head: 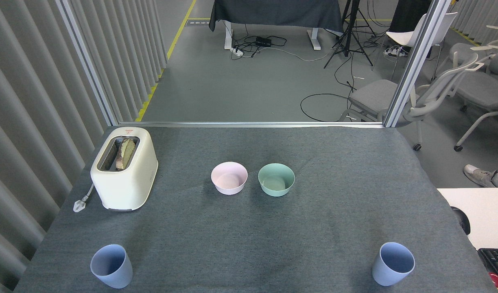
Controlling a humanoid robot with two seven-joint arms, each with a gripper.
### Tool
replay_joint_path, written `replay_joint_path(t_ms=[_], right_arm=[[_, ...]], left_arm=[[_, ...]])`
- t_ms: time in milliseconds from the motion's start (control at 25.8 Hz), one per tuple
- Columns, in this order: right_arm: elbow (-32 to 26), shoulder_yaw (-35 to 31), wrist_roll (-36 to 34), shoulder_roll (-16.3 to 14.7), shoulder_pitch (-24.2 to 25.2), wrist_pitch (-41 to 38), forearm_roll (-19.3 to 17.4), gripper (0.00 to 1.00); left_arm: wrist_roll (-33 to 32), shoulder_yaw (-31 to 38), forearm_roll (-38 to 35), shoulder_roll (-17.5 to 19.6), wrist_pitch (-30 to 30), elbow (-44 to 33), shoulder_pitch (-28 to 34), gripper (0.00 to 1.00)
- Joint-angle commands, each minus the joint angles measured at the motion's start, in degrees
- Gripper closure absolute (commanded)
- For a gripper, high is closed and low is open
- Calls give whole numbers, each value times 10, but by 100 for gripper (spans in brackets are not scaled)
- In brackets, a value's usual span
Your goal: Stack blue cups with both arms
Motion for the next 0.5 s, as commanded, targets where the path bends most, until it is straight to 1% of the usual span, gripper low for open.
replay_joint_path(t_ms=[0, 388, 465], right_arm=[[0, 0, 0, 0, 0, 0, 0, 0], [0, -7, 0, 0, 1, 1, -1, 0], [0, -8, 0, -2, 0, 1, -1, 0]], left_arm=[[0, -2, 0, 1, -2, 0, 1, 0], [-1, -5, 2, -6, -4, 9, -8, 0], [-2, -5, 2, -9, 2, 19, -23, 0]])
